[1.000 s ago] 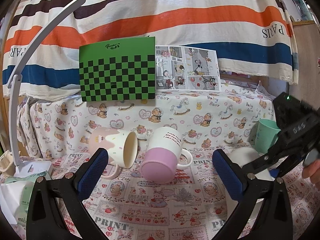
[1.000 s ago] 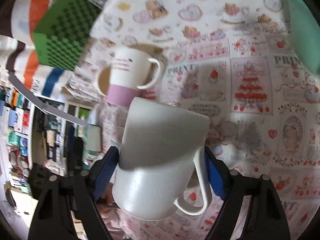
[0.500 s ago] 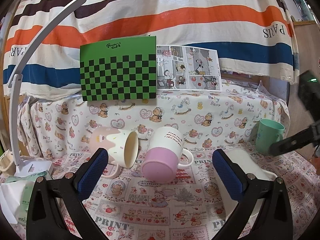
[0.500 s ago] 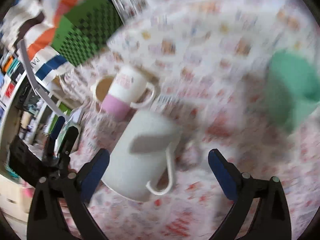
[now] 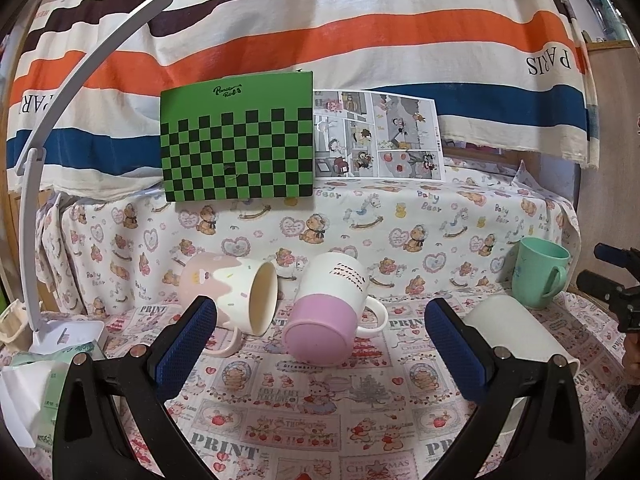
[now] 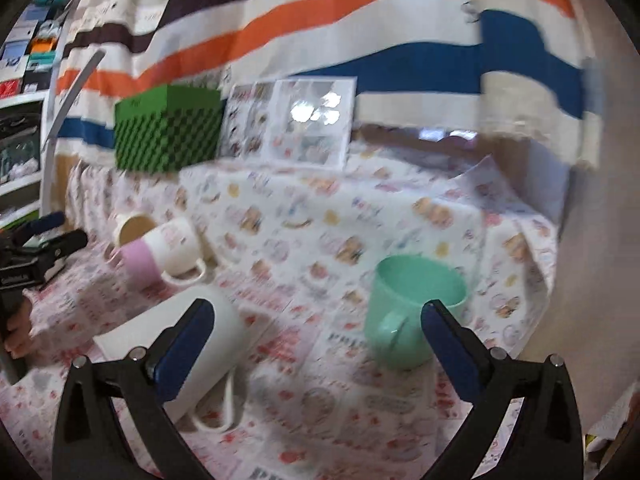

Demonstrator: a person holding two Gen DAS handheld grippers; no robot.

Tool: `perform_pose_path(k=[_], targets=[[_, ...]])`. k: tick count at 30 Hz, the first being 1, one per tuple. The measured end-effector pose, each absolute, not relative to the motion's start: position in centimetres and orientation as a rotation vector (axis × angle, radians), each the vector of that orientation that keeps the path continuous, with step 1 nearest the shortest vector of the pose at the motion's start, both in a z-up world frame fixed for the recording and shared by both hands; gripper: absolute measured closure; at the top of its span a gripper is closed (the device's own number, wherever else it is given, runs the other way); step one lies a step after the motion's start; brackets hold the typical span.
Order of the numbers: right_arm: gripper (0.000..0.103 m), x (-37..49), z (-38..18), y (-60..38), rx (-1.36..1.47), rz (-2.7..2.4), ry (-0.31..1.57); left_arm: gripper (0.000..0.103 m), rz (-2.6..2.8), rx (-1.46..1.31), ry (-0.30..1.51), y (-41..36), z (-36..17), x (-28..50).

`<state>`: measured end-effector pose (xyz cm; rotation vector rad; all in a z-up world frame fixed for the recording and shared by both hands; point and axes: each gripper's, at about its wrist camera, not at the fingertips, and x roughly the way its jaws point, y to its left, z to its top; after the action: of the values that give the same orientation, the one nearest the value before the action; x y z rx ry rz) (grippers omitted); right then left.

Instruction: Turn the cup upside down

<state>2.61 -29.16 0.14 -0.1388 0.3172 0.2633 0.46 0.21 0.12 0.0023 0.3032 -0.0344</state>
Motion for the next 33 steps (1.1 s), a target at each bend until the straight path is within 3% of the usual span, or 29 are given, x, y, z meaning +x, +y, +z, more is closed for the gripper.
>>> perform_pose_path(k=[10,14,20,33], targets=[[0.0,2.2,0.4,-31.8,-0.04,0.186,0.244,0.0,-0.104,0.077,0.402,-2.6,2.5,1.2],[0.0,2.3,0.2,-32.1,-0.018,0.105,0.251,0.0,-0.097,0.122,0.641,-5.3,4.3,4.3],[0.0,2.6,0.1,-32.2,-0.021,0.06,0.269,0.0,-0.21,-0.062,0.96,-8.0,2.7,9.9],[0.0,2.9,0.1,-33.0,0.006,-0.004,0.278,0.0,-0.219,-0.042,1.225,-14.3,-1.3,13.8]])
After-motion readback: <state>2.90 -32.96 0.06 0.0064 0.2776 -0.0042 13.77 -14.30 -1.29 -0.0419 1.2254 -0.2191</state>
